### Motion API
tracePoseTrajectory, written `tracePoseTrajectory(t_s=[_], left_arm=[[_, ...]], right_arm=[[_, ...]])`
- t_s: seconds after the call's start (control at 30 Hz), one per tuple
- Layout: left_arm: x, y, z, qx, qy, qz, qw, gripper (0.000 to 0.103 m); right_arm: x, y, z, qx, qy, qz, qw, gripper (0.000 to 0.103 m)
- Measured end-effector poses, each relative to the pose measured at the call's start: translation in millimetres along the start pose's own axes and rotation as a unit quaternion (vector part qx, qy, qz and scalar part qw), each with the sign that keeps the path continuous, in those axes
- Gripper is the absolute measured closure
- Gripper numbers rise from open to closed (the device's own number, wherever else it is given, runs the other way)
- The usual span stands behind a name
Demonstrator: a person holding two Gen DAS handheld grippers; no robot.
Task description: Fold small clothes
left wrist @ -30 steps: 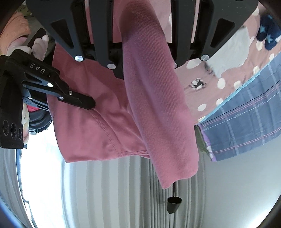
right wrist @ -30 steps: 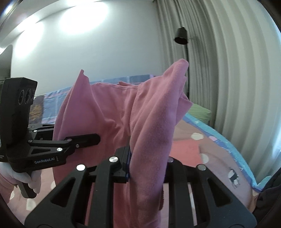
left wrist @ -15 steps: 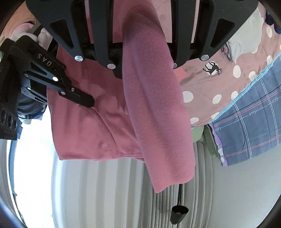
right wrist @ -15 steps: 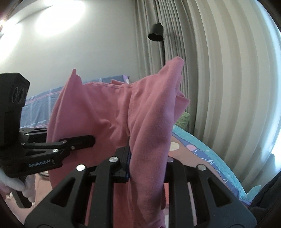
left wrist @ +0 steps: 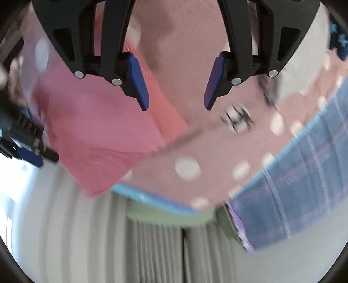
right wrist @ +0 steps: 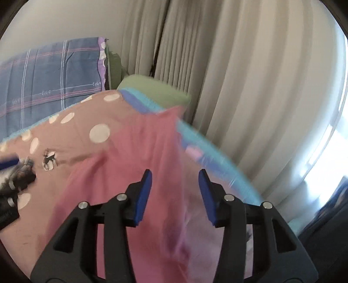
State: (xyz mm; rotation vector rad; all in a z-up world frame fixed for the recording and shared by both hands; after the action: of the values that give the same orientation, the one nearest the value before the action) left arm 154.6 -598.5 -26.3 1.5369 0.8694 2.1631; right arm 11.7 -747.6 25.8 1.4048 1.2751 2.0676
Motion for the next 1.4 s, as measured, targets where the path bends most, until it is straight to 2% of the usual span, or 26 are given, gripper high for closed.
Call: tracePoseTrajectory(t_s=[0.07,0.2,0.3,0.4,0.47,0.53,0.57,0.67,0.83,1.0,1.23,1.4], left_arm=[[-8.5,-23.0,-9.0,-0.012,-0.018,0.008,0.9997,0.05],[-14.7,-59.5,-25.9,0.003,-0.056,0.02,0.9982,0.05],[0.6,-71.3,-24.6,0.015,-0.063,-0.003,0.9979,0.05],[31.3,-75.8,-30.6,0.01,-0.062,-0.035,0.9974,0.047],[60.0,-80.7,-38.4,0.007,-0.063,-0.061,0.9961,0.041],[87.0,-84.8,-45.4,0.005,-0.064,-0.085,0.9943,0.035],[98.2,-85.3,-48.4,0.003,-0.063,-0.092,0.9938,0.029],[149.1,-99.9,-65.5,-0.011,-0.031,-0.122,0.9919,0.011],[208.4,-128.8,-83.5,-0.007,0.01,-0.15,0.9886,0.002],[258.4,-152.2,-100.3,-0.025,0.059,-0.16,0.9851,0.002],[312.2,-184.1,-108.6,-0.002,0.14,-0.139,0.9803,0.001],[336.5,-207.8,-106.4,0.036,0.138,-0.131,0.981,0.001]], right_arm=[[-2.0,-23.1,-22.5,-0.05,0.045,0.026,0.997,0.056],[9.0,-85.0,-52.3,-0.1,0.089,0.076,0.988,0.053],[31.1,-126.1,-69.5,-0.119,0.117,0.089,0.982,0.051],[63.9,-152.9,-74.1,-0.102,0.123,0.096,0.982,0.048],[94.6,-165.9,-69.7,-0.081,0.129,0.083,0.985,0.039],[126.6,-174.4,-70.3,-0.075,0.128,0.061,0.987,0.023],[147.5,-177.2,-72.2,-0.082,0.131,0.045,0.987,0.02],[193.9,-187.6,-75.4,-0.107,0.146,0.017,0.983,0.007],[241.6,-201.6,-65.5,-0.086,0.14,0.008,0.986,0.002],[284.4,-208.7,-54.9,-0.063,0.142,-0.021,0.988,0.002],[331.6,-211.6,-51.4,-0.081,0.153,-0.012,0.985,0.002],[355.9,-212.7,-44.5,-0.078,0.147,0.002,0.986,0.002]])
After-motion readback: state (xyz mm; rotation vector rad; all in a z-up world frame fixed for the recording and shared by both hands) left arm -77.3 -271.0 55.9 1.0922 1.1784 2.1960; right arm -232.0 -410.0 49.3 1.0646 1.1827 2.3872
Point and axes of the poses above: each gripper's, at about its wrist camera, not at the fingertips, and x roughly against the way its jaws point, z to its left, y to its top, the point moved 3 cm from there along -x, roughly the way its jaws point, and after that the axes turned 15 degrees about -x, right-handed, at the moved point
